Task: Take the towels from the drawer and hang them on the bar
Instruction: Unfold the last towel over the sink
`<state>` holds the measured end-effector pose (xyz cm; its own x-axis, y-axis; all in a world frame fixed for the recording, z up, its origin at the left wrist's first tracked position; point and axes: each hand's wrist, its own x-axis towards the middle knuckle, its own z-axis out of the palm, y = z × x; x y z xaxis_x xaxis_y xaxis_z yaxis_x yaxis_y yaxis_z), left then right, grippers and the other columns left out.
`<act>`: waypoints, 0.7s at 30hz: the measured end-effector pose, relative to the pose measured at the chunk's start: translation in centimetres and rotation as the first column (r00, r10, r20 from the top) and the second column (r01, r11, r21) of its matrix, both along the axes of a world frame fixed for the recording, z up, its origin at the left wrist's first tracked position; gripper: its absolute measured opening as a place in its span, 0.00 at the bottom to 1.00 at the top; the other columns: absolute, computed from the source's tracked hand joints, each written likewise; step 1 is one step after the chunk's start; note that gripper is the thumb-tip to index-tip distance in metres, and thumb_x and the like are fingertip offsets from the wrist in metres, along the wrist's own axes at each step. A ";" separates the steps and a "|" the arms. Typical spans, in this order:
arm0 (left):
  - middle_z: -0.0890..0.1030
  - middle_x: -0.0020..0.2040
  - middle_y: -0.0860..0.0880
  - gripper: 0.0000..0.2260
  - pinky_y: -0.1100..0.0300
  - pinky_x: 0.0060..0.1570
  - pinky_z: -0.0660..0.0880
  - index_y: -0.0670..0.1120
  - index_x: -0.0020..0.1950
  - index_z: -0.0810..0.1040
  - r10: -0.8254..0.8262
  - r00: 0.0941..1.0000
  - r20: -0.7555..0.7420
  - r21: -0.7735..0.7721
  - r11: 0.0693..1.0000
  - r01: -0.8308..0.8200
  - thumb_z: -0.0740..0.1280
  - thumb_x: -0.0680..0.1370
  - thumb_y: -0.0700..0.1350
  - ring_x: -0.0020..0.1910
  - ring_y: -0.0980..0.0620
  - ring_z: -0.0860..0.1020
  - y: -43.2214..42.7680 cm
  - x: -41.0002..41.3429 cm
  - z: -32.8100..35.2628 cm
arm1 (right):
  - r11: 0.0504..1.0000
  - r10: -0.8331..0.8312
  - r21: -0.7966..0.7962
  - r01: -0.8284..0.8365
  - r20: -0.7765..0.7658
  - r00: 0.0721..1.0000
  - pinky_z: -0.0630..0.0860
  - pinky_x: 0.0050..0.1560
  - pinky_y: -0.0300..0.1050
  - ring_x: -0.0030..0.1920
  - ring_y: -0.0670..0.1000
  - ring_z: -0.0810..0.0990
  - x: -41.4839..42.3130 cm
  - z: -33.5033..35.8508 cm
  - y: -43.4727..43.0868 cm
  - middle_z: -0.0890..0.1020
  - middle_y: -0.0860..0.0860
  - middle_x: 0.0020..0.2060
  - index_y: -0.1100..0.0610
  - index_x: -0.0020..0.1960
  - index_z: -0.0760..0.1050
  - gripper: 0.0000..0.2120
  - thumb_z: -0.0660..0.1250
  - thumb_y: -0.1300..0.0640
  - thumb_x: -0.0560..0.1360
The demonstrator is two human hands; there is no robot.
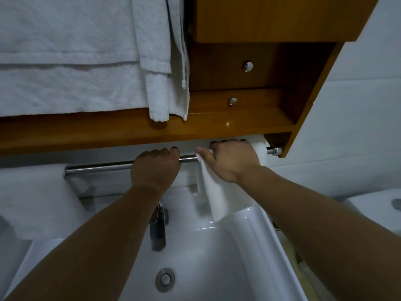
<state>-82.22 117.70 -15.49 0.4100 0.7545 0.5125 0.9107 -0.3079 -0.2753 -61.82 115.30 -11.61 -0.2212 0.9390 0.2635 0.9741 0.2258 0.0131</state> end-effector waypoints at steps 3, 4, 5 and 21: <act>0.71 0.24 0.47 0.06 0.63 0.28 0.58 0.44 0.36 0.77 -0.004 1.000 0.000 0.009 1.000 0.004 0.73 0.67 0.40 0.21 0.51 0.62 0.1 -0.1 -0.1 | 0.997 -0.006 0.080 0.011 -0.063 0.998 0.68 0.46 0.49 0.38 0.53 0.78 0.3 0.0 -0.3 0.76 0.47 0.32 0.49 0.42 0.74 0.29 0.43 0.33 0.80; 0.71 0.24 0.47 0.06 0.63 0.28 0.58 0.44 0.36 0.77 -0.013 1.000 0.000 0.014 1.000 0.013 0.73 0.68 0.40 0.21 0.51 0.61 0.1 -0.1 -0.2 | 0.984 -0.038 0.172 0.045 -0.042 0.998 0.69 0.47 0.49 0.39 0.55 0.79 0.5 -0.2 -0.7 0.79 0.49 0.34 0.50 0.43 0.76 0.30 0.43 0.33 0.80; 0.70 0.24 0.47 0.06 0.63 0.28 0.58 0.44 0.36 0.76 -0.022 1.000 0.002 0.017 1.000 0.022 0.73 0.68 0.39 0.22 0.51 0.60 0.0 -0.1 -0.1 | 0.967 -0.074 0.243 0.073 -0.005 0.997 0.70 0.48 0.51 0.41 0.56 0.80 0.9 -0.4 -1.1 0.81 0.50 0.36 0.50 0.45 0.78 0.31 0.42 0.33 0.80; 0.69 0.23 0.47 0.09 0.63 0.27 0.58 0.44 0.35 0.74 0.020 0.999 -0.048 -0.029 0.999 -0.022 0.74 0.67 0.39 0.22 0.51 0.60 -0.4 0.1 0.3 | 0.999 -0.038 -0.009 0.037 -0.063 0.997 0.71 0.43 0.46 0.38 0.49 0.77 5.3 0.8 0.6 0.79 0.49 0.31 0.51 0.33 0.77 0.34 0.44 0.31 0.79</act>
<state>-82.11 117.26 -15.15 0.4175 0.7776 0.4702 0.9031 -0.2975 -0.3098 -56.51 115.93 -10.83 -0.1691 0.9485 0.2680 0.9807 0.1890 -0.0504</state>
